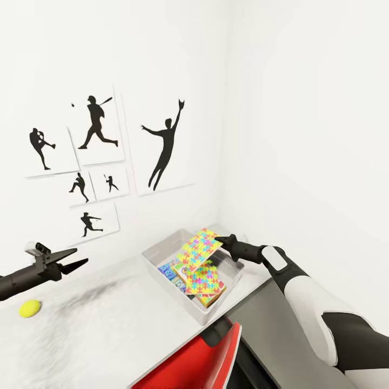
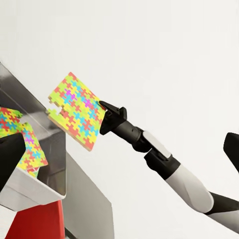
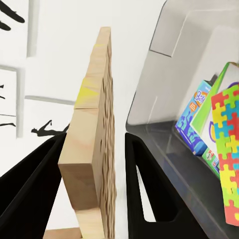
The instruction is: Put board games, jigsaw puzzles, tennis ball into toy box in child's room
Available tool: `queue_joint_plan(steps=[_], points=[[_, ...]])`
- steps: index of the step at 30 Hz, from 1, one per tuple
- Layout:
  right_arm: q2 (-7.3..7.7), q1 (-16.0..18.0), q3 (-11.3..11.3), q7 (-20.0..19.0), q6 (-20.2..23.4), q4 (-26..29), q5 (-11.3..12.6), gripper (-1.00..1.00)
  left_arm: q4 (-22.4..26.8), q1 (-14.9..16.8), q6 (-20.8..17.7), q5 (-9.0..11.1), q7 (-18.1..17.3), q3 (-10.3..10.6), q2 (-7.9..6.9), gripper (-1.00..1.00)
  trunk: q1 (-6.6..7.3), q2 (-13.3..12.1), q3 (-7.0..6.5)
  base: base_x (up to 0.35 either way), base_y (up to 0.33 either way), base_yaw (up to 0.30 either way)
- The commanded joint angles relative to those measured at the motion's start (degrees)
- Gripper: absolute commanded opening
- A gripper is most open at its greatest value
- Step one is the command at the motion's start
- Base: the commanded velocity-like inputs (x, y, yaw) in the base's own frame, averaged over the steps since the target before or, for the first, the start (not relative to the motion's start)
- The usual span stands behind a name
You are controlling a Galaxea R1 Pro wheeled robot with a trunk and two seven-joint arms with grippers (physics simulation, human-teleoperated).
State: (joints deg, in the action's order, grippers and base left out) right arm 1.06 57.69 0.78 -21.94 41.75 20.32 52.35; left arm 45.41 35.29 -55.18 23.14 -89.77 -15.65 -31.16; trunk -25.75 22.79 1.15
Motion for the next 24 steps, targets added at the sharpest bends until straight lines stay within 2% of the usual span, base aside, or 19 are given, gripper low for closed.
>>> queue_joint_plan(steps=[1, 24], points=[[0.01, 0.1, 0.1, -0.2, 0.2, 0.0, 0.0, -1.0, 0.0, 0.0, -0.6, 0.0, -0.2, 0.0, -0.02, 1.0, -0.03, 0.1, 0.22, 0.0, 0.0, 0.0], [0.0, 0.0, 0.0, -0.4, 0.2, 0.0, -0.1, -1.0, 3.0, 0.0, -0.7, 0.1, -0.2, -0.3, -0.04, 1.0, -0.03, 0.1, 2.37, 0.0, 0.0, 0.022]])
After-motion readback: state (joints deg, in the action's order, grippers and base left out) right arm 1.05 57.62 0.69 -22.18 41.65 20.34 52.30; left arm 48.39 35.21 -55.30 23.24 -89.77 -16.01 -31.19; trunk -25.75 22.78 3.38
